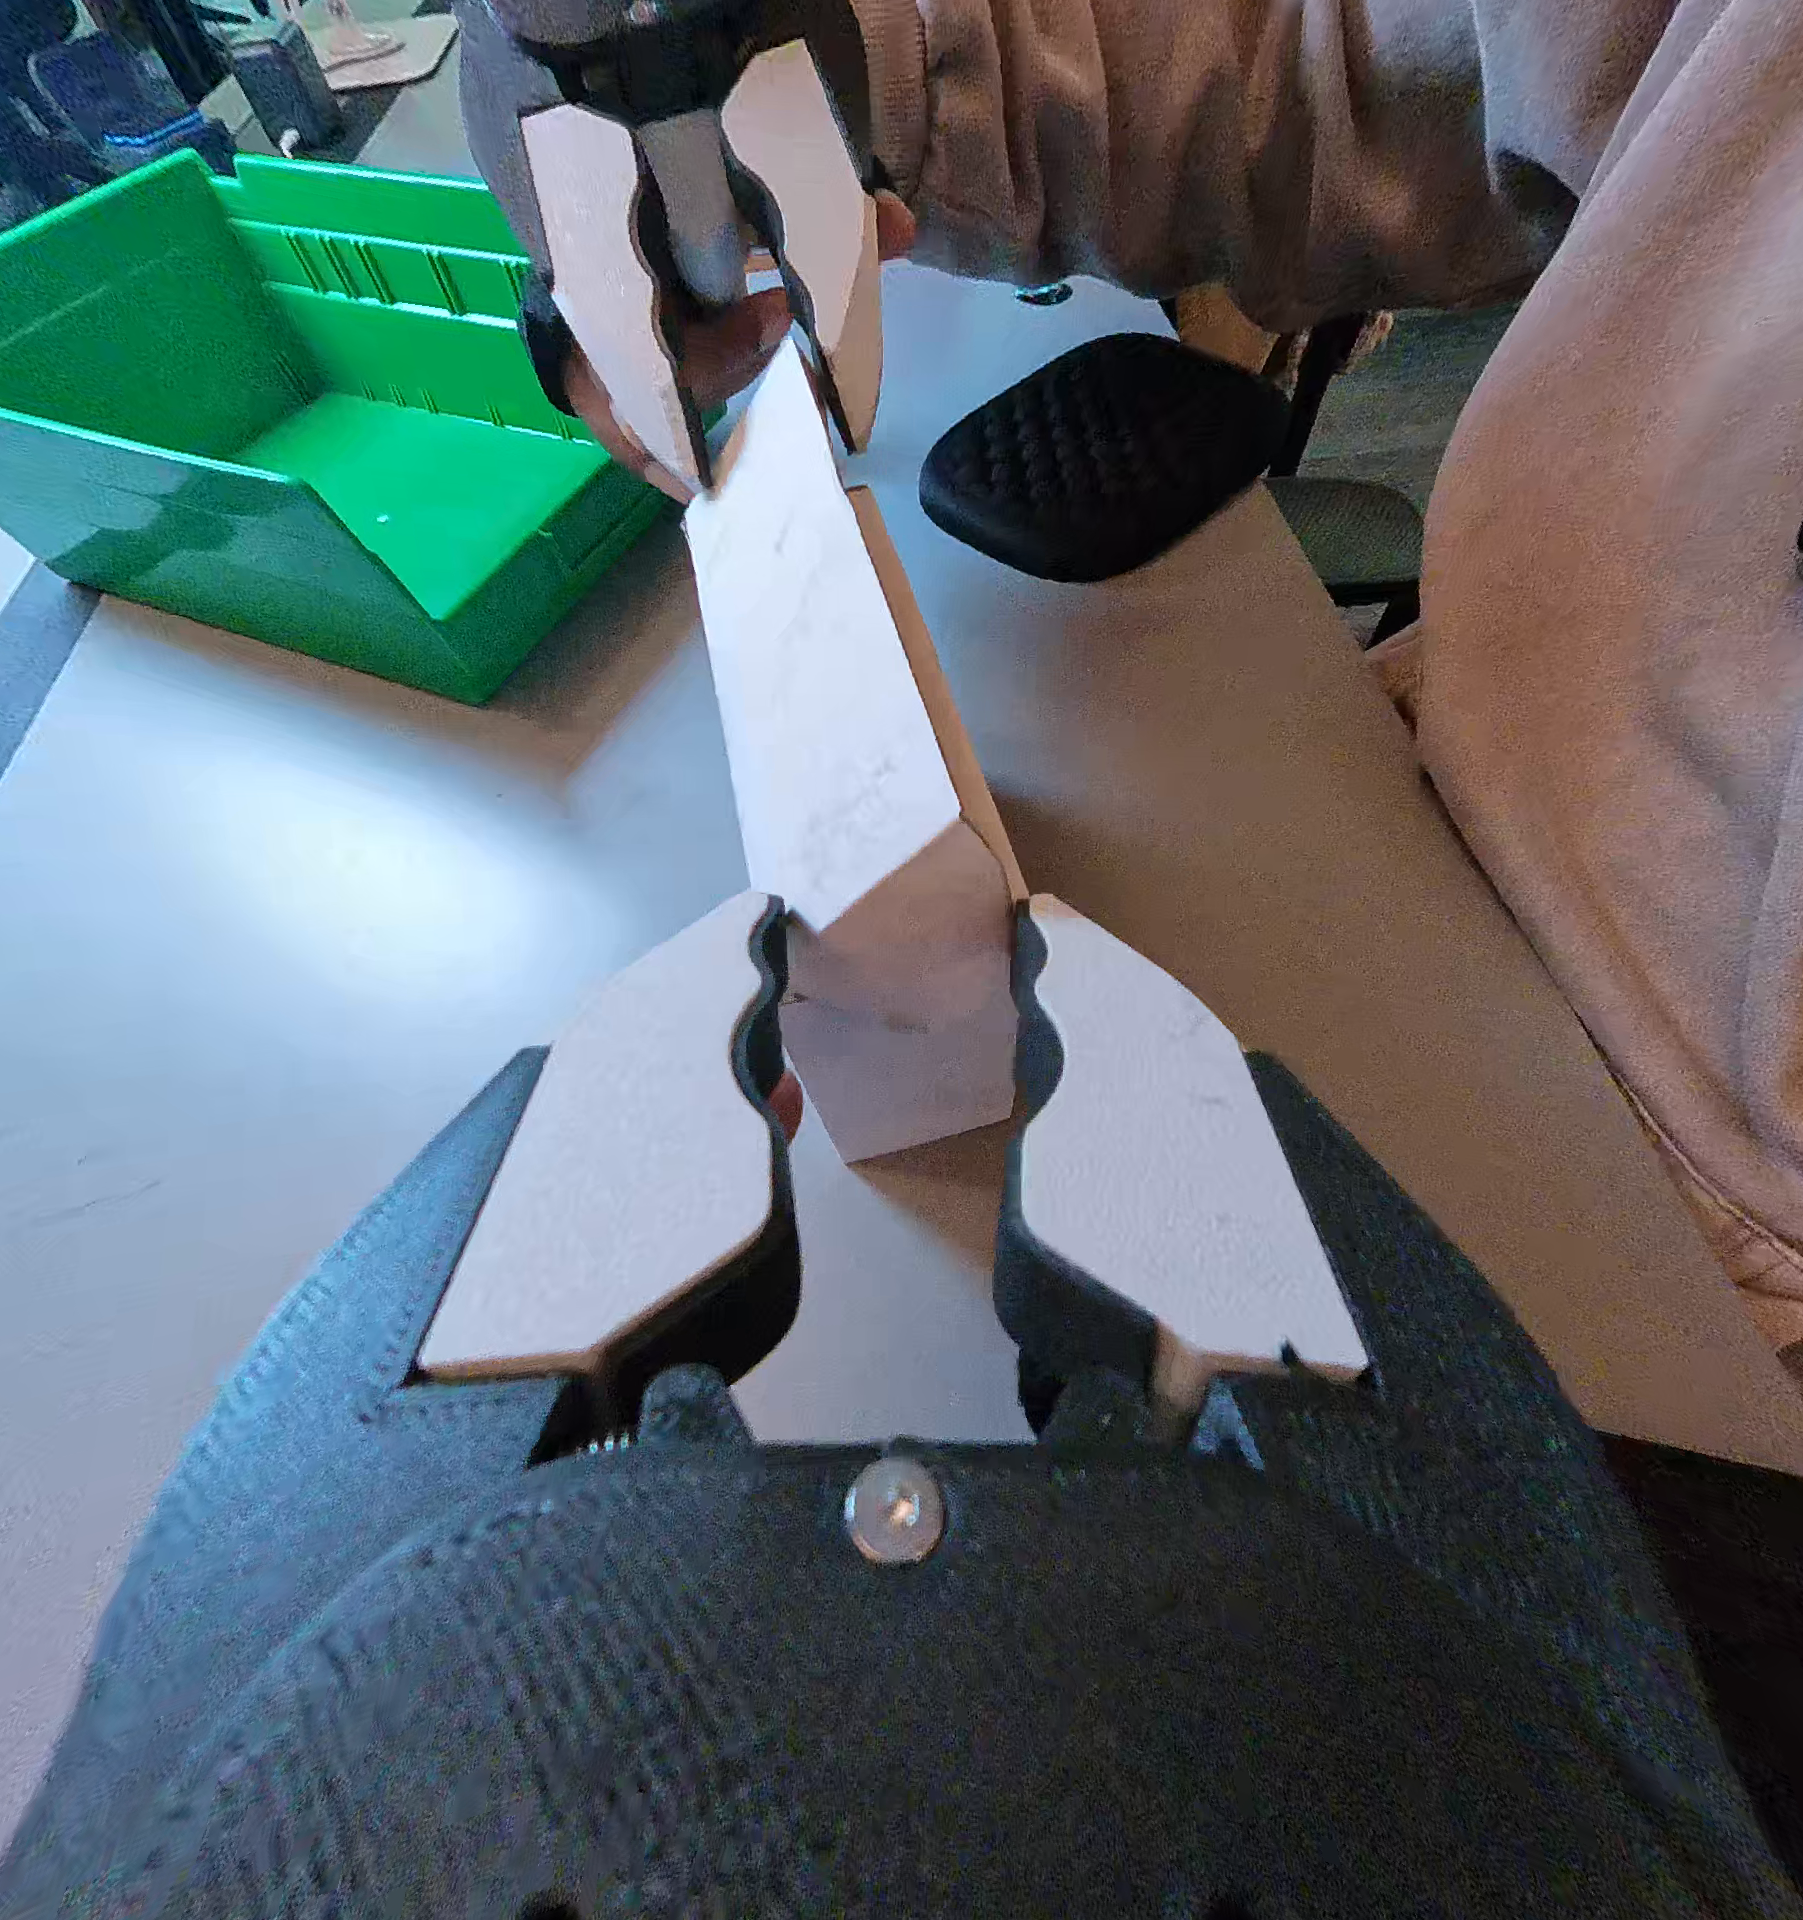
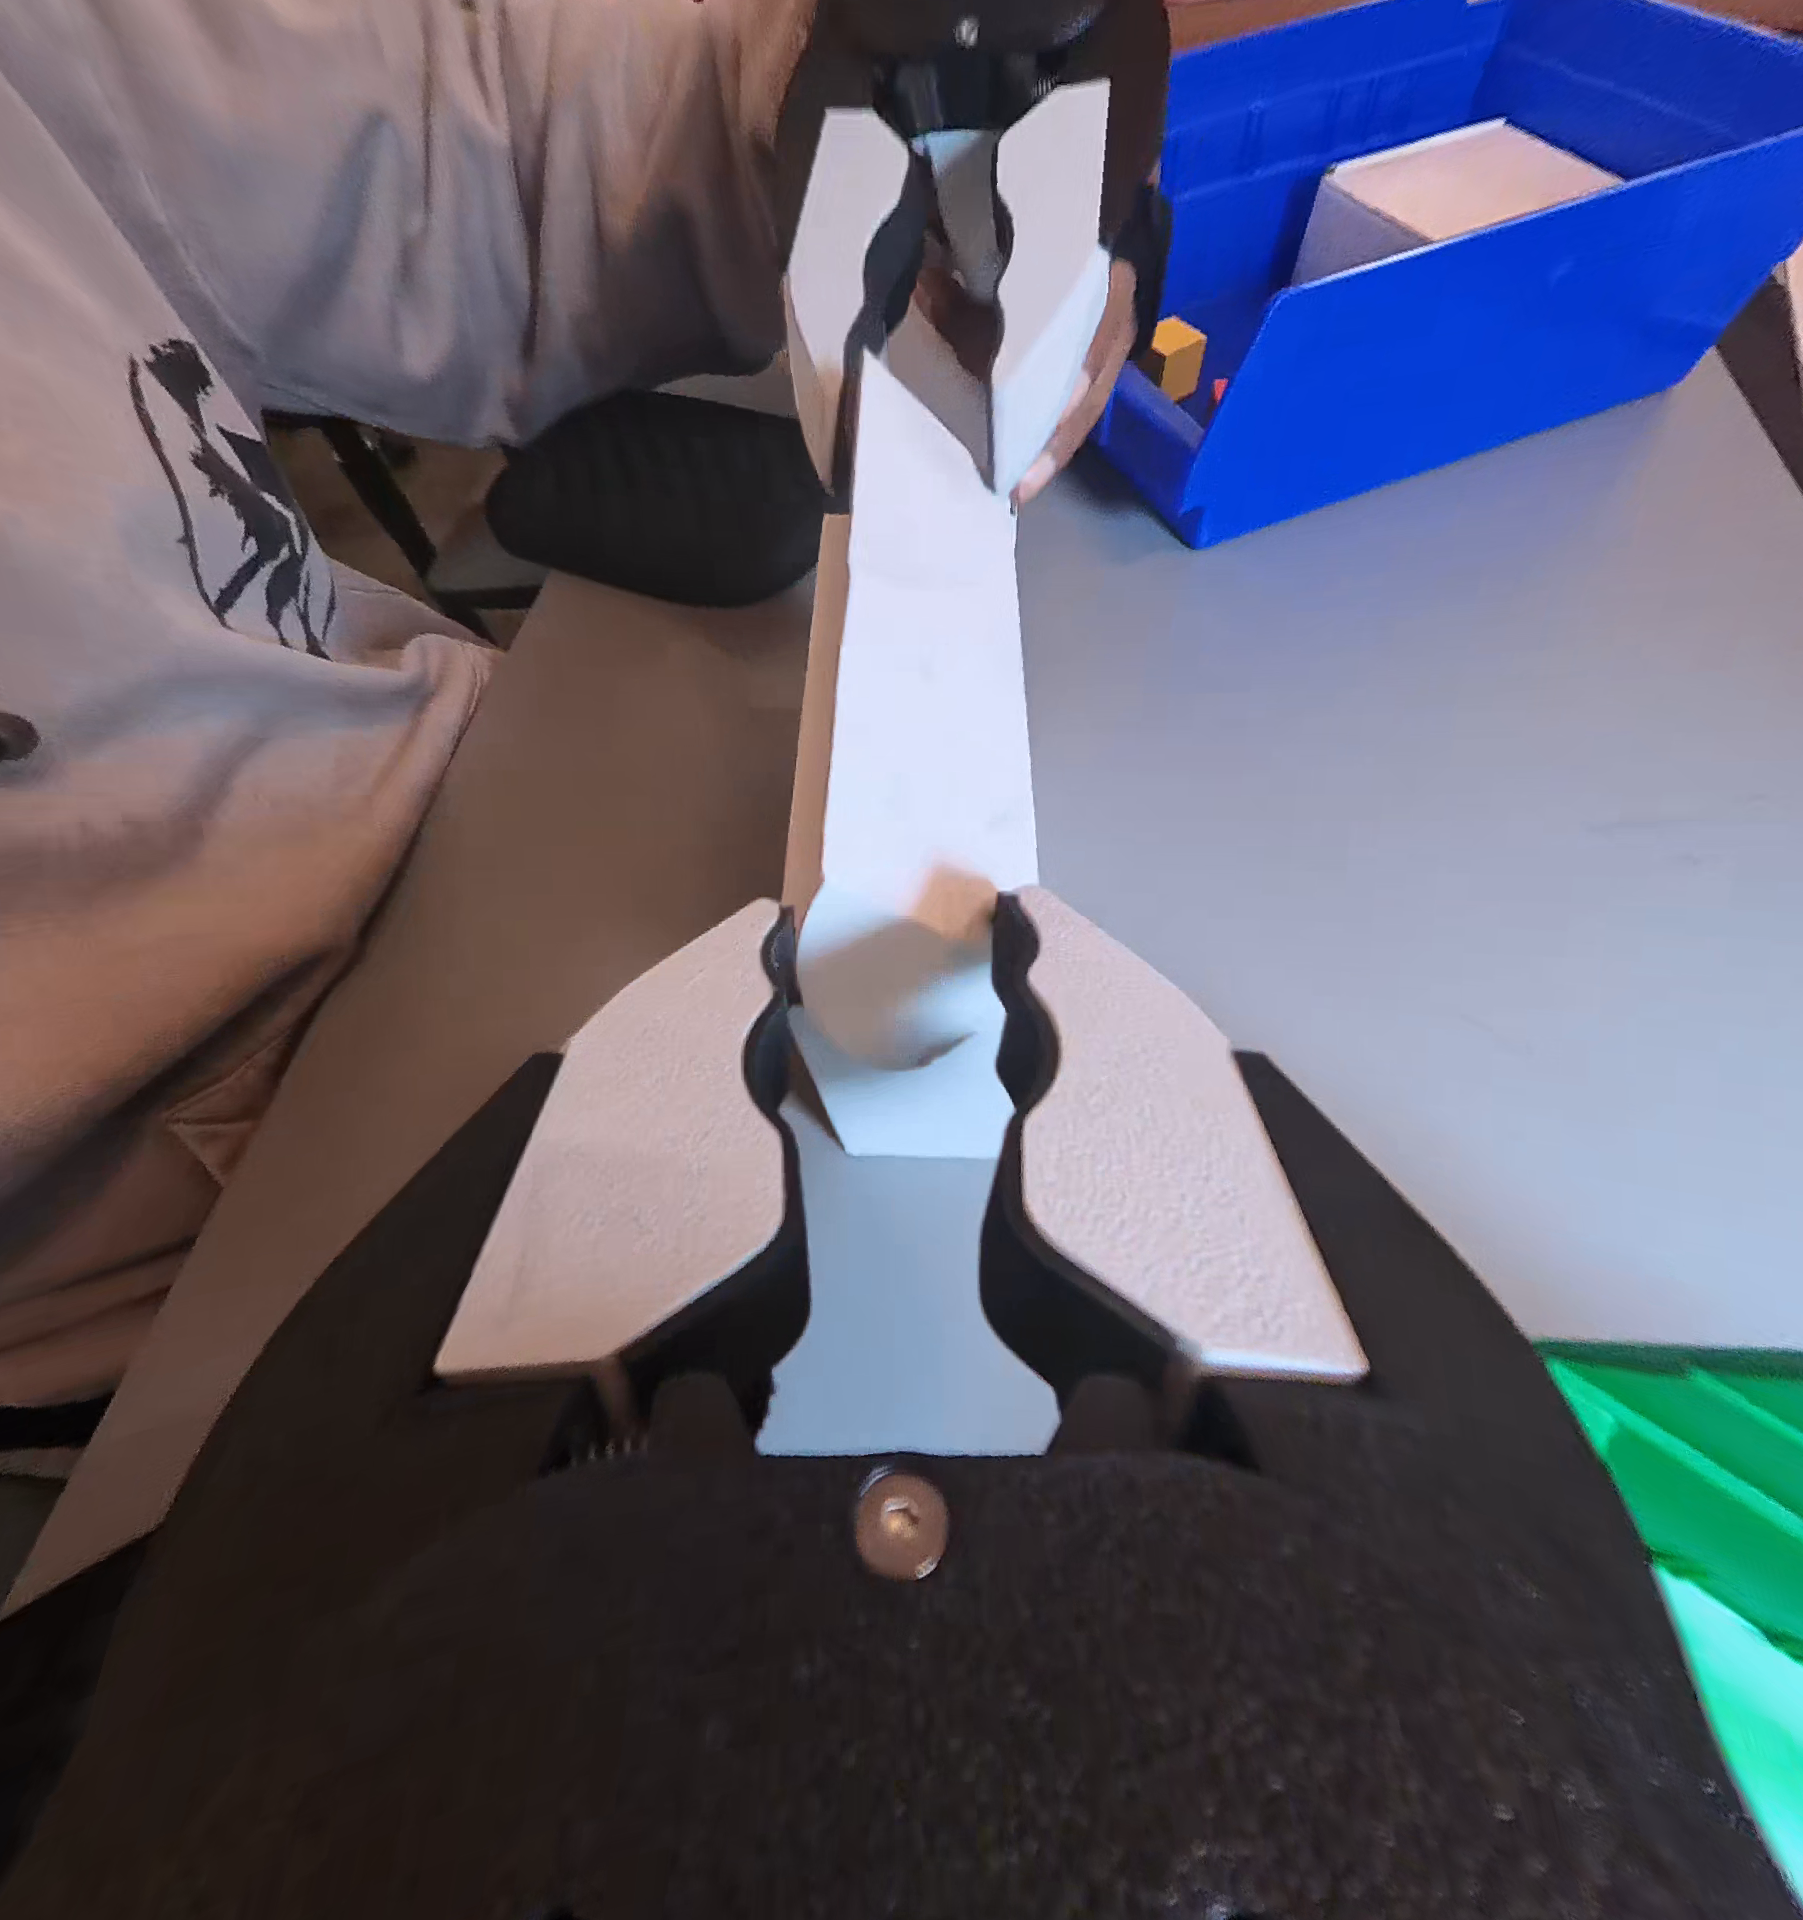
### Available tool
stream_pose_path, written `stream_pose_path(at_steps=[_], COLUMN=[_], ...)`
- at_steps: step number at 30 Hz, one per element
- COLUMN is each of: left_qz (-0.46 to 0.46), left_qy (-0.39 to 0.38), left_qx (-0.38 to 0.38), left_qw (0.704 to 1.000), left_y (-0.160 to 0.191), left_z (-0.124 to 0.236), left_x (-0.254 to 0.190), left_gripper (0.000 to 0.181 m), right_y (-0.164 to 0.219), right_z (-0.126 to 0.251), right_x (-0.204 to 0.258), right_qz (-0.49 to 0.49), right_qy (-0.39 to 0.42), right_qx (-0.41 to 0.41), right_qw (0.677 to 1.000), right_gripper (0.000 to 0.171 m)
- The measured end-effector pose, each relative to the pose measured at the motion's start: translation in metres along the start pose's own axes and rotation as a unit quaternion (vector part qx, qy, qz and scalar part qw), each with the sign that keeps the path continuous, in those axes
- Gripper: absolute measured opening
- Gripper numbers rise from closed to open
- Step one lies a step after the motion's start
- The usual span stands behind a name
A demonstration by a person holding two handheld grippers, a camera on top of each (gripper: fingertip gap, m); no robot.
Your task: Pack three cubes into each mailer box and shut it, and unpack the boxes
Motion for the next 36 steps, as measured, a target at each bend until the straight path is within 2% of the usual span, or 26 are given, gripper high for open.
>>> stream_pose_path(at_steps=[4, 15, 20, 25, 29, 32, 36], left_qz=[0.028, 0.210, 0.231, 0.189, 0.093, 0.054, -0.050], left_qy=[-0.015, -0.032, -0.030, -0.030, -0.061, -0.075, -0.117], left_qx=[-0.015, -0.023, -0.016, -0.010, -0.001, 0.004, 0.023], left_qw=[0.999, 0.977, 0.972, 0.981, 0.994, 0.996, 0.992], left_y=[-0.002, -0.011, -0.012, -0.012, -0.008, -0.007, -0.003], left_z=[0.001, 0.001, 0.001, -0.001, -0.003, -0.005, -0.008], left_x=[0.008, 0.020, 0.022, 0.014, 0.003, 0.000, -0.009], left_gripper=[0.038, 0.035, 0.035, 0.035, 0.036, 0.036, 0.036], right_y=[-0.004, -0.013, -0.014, -0.012, -0.008, -0.004, 0.001], right_z=[0.001, 0.003, 0.003, 0.003, 0.000, -0.001, -0.004], right_x=[-0.005, -0.013, -0.016, -0.008, 0.004, 0.008, 0.017], right_qz=[-0.044, -0.260, -0.301, -0.256, -0.166, -0.104, 0.010], right_qy=[0.016, 0.038, 0.042, 0.049, 0.078, 0.096, 0.131], right_qx=[-0.038, -0.020, -0.018, -0.028, -0.039, -0.045, -0.038], right_qw=[0.998, 0.965, 0.952, 0.965, 0.982, 0.989, 0.991], right_gripper=[0.031, 0.029, 0.028, 0.029, 0.029, 0.029, 0.030])
Point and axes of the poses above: each gripper's, where its closed fingertips meet, z back along the fingers, y out of its underside, x = y × z across the jaws, the point moved 5 cm from there along z, back along the fingers, and after that the axes turned 8 degrees about -x, right-handed, at the moved point
